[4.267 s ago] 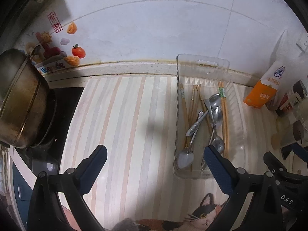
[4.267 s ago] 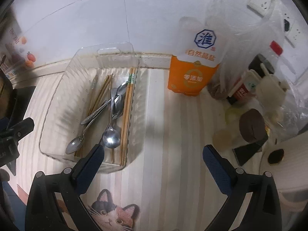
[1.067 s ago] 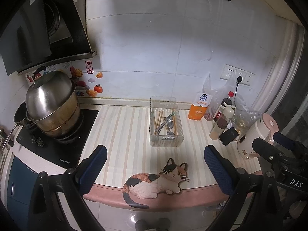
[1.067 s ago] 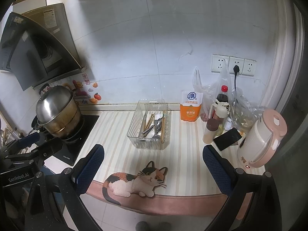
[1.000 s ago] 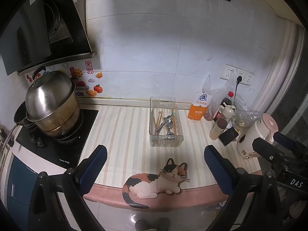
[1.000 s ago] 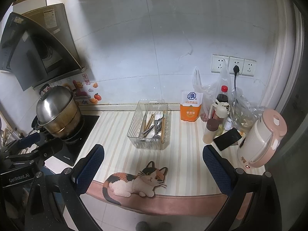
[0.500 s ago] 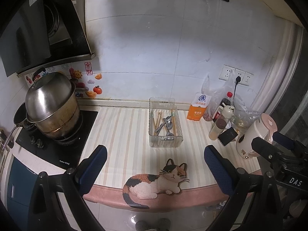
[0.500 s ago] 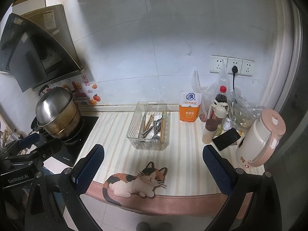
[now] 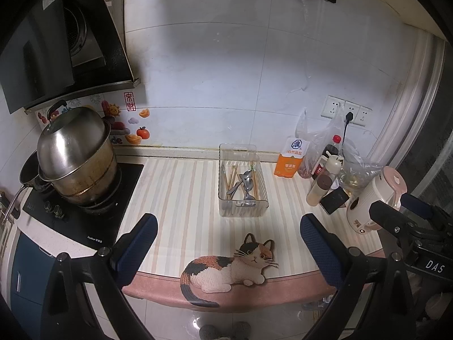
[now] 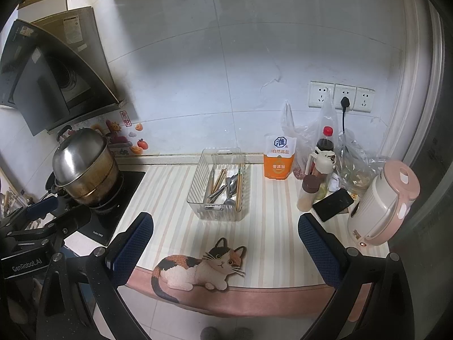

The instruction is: Organize utensils

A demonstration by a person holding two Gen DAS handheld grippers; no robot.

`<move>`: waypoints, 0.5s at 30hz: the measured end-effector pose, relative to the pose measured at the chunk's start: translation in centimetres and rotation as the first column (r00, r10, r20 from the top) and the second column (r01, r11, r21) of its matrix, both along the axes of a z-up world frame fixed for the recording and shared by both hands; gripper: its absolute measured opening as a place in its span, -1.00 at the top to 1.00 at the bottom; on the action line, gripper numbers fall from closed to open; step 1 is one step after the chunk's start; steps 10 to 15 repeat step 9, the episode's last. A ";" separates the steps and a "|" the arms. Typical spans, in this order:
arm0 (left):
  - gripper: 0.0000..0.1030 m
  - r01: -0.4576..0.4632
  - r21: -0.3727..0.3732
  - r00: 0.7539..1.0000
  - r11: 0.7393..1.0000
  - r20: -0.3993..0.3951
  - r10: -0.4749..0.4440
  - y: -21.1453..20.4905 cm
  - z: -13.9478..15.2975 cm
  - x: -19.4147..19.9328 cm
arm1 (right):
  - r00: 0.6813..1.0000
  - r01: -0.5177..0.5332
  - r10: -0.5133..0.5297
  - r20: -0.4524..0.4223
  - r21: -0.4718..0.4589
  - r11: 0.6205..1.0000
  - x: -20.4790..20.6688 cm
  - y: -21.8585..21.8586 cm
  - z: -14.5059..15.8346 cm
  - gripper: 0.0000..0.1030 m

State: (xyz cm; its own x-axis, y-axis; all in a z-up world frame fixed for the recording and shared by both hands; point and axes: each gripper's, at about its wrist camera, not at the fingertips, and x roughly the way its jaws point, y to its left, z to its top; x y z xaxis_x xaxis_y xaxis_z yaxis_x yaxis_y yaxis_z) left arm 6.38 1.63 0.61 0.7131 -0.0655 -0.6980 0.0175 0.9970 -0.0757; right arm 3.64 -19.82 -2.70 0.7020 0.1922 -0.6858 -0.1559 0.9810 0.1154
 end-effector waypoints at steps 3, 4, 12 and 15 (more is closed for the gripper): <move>-1.00 -0.001 0.000 1.000 1.000 0.000 0.001 -0.1 -0.1 -0.1 | 1.000 0.000 0.000 0.000 0.001 1.000 -0.1 0.0 -0.1 -1.00; -1.00 -0.003 0.002 1.000 1.000 0.000 0.003 -0.1 -0.1 -0.1 | 1.000 -0.001 0.001 0.000 0.001 1.000 0.0 0.0 0.0 -1.00; -1.00 0.001 0.001 1.000 1.000 -0.001 -0.001 0.2 0.3 -0.1 | 1.000 0.004 -0.004 0.000 0.000 1.000 -0.1 0.1 0.0 -1.00; -1.00 0.001 0.001 1.000 1.000 -0.001 -0.001 0.2 0.3 -0.1 | 1.000 0.004 -0.004 0.000 0.000 1.000 -0.1 0.1 0.0 -1.00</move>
